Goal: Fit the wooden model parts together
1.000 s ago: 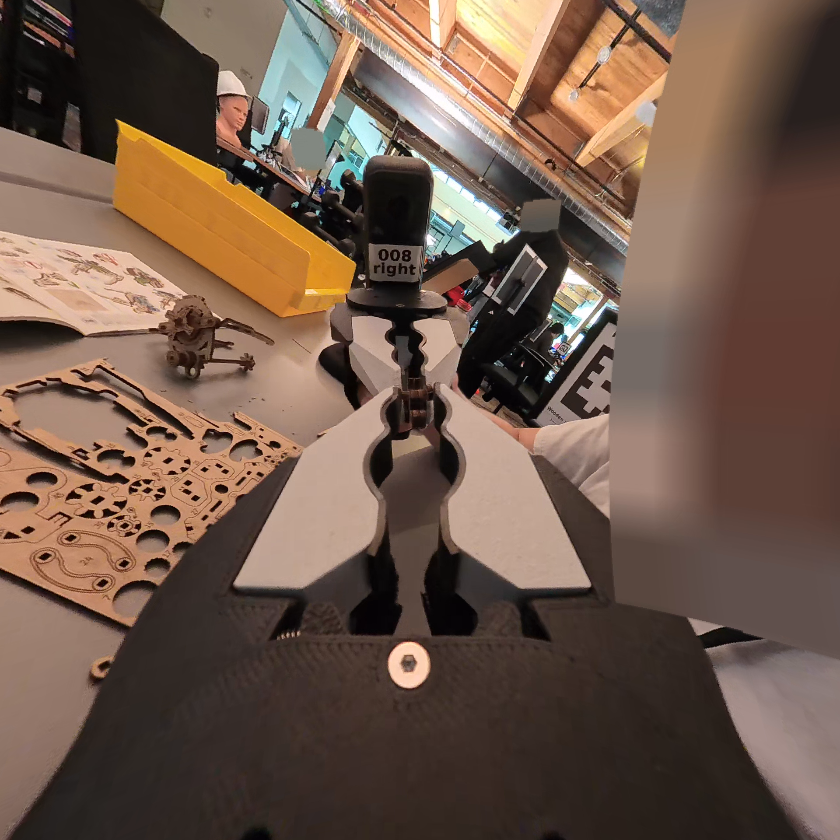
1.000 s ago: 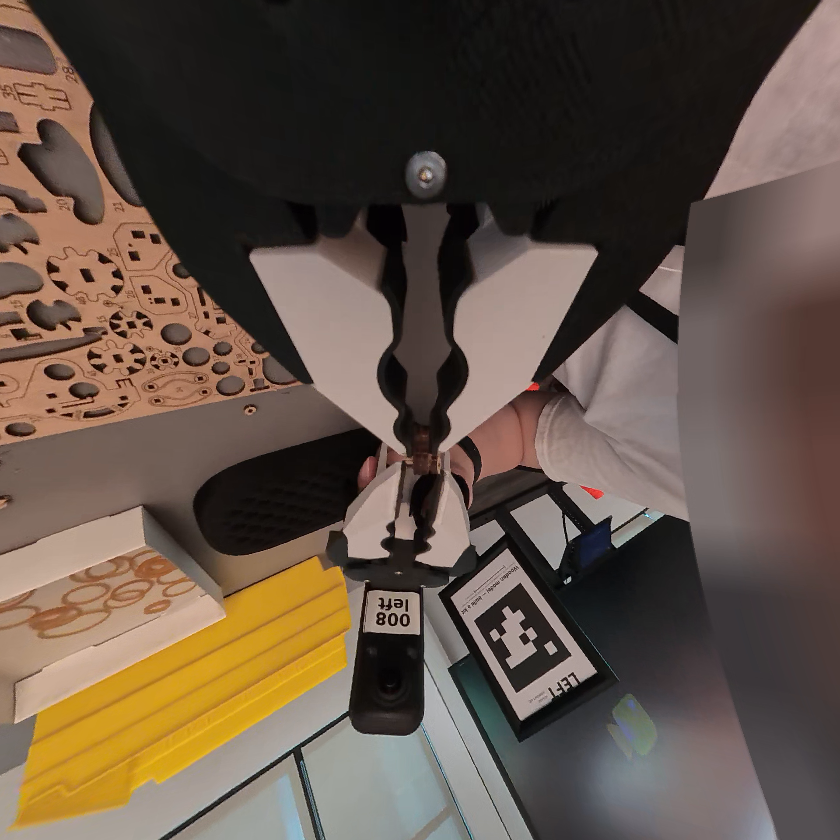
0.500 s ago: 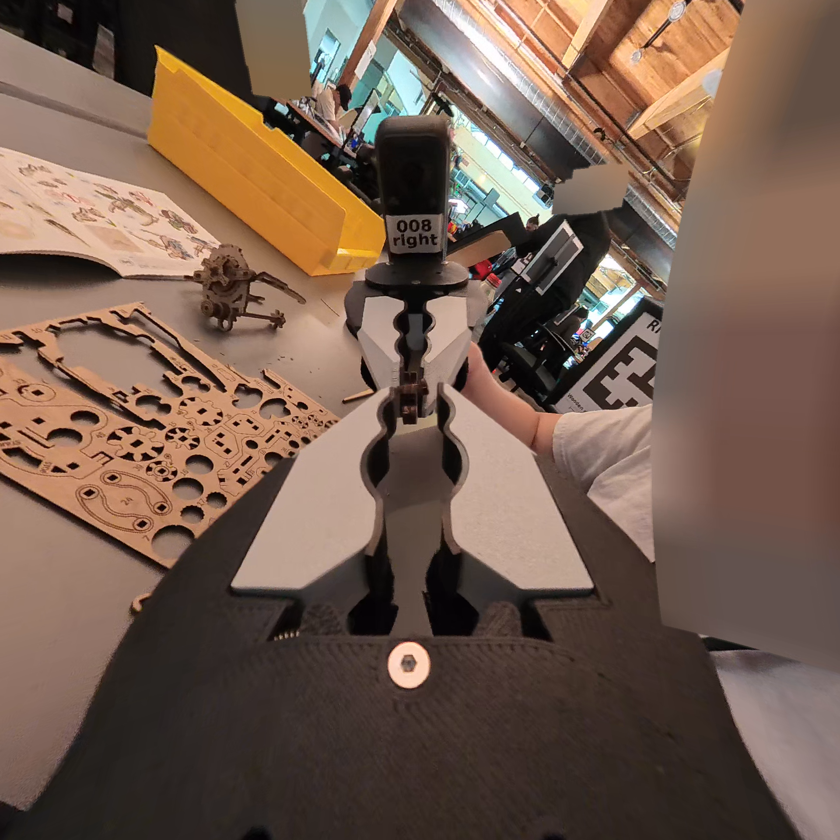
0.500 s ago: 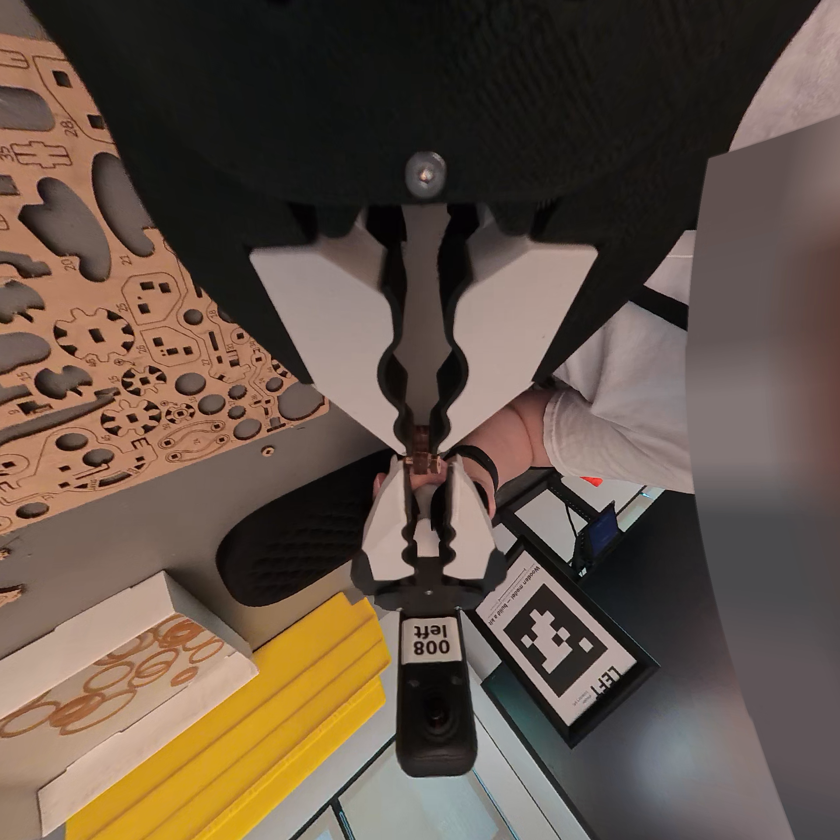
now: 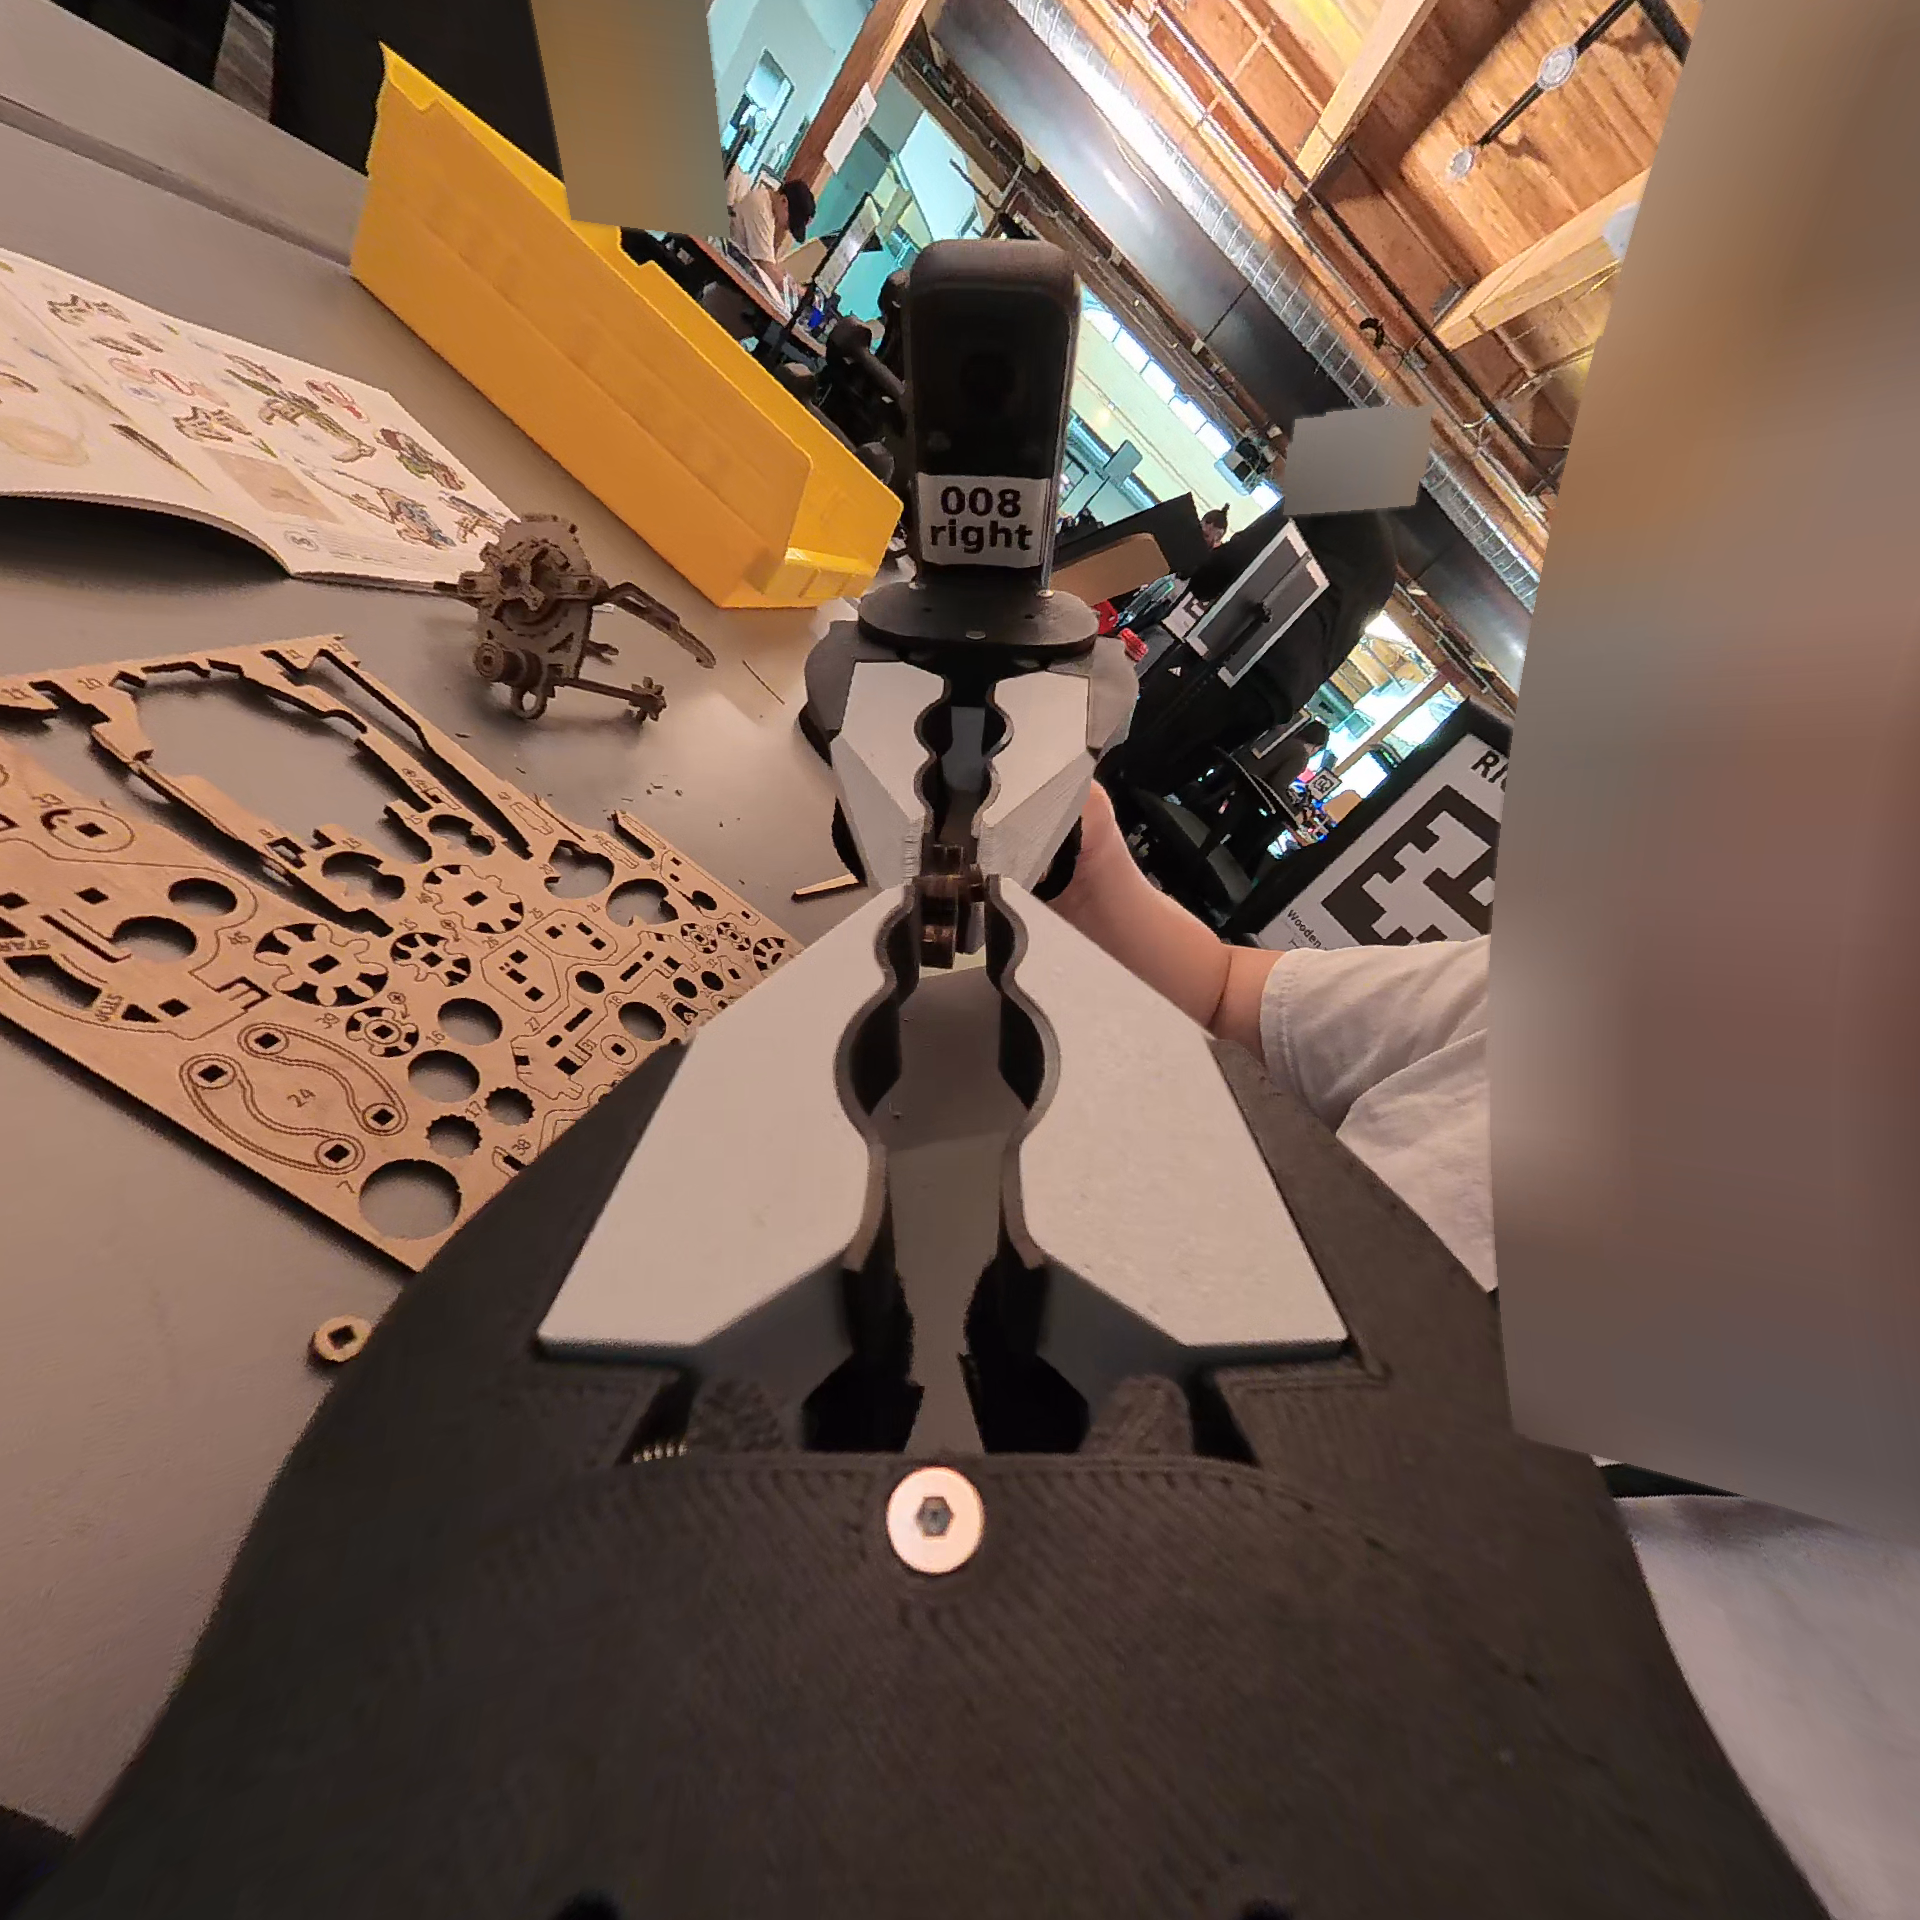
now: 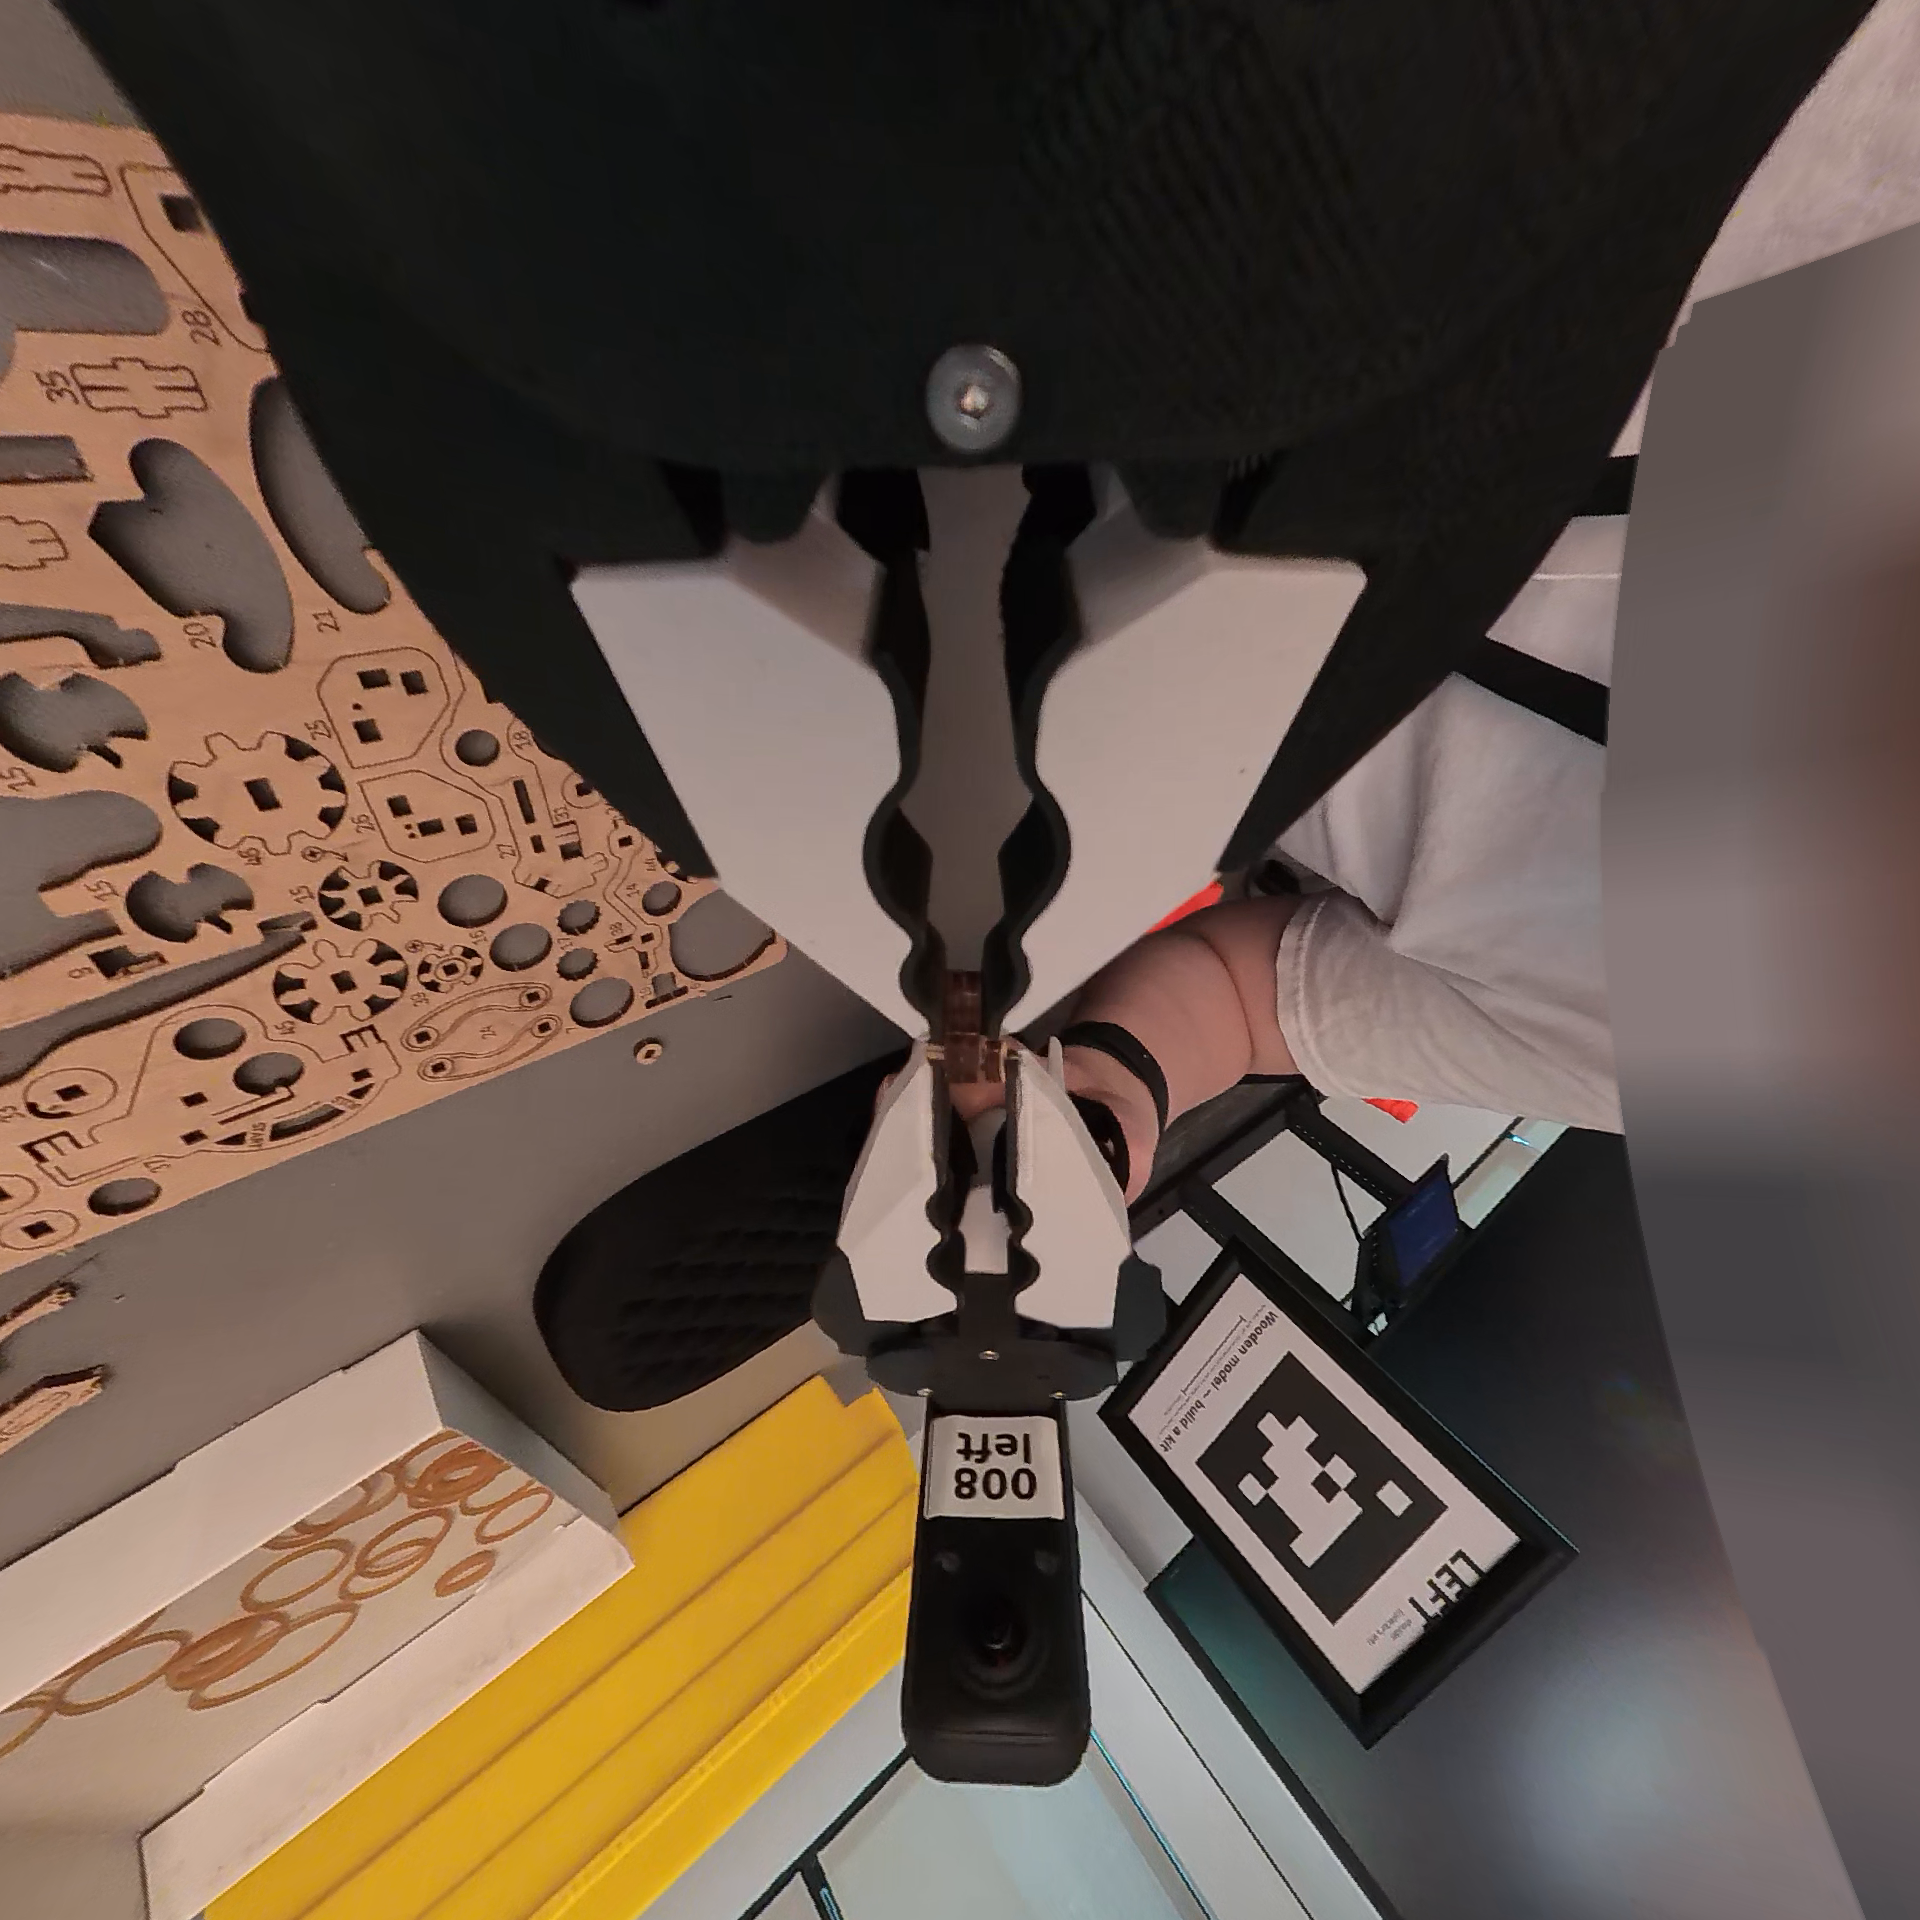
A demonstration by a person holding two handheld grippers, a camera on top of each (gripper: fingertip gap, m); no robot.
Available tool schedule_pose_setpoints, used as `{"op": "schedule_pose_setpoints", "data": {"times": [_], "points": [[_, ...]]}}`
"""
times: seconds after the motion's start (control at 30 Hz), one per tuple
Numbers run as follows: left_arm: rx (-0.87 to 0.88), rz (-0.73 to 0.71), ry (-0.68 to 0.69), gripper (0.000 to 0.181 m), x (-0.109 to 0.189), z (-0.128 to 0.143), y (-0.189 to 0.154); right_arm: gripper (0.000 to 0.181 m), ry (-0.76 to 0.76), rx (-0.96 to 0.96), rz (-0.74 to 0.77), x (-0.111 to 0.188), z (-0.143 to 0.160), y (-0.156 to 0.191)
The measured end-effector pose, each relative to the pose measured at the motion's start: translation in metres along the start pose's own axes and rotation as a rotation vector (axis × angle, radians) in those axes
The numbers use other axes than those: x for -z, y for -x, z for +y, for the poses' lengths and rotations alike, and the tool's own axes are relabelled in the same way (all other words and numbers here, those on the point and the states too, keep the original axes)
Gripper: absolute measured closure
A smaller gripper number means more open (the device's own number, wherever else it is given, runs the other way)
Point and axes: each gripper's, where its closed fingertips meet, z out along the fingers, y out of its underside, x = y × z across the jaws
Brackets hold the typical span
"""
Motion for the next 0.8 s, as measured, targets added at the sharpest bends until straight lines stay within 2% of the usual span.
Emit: {"op": "schedule_pose_setpoints", "data": {"times": [0.13, 0.37, 0.5, 0.8], "points": [[0.022, 0.039, -0.012, 0.172, 0.001, -0.002, -0.004, 0.177, -0.013, -0.037, -0.055, 0.001, -0.002, 0.005], [0.035, 0.038, -0.035, 0.172, 0.002, -0.004, -0.003, 0.176, -0.029, -0.036, -0.068, 0.000, -0.003, 0.005], [0.028, 0.024, -0.043, 0.172, 0.003, -0.006, -0.001, 0.161, -0.049, -0.062, -0.119, 0.000, -0.007, 0.010], [0.018, 0.014, -0.056, 0.172, 0.005, -0.009, -0.001, 0.165, -0.085, -0.160, -0.156, 0.001, -0.011, 0.007]]}}
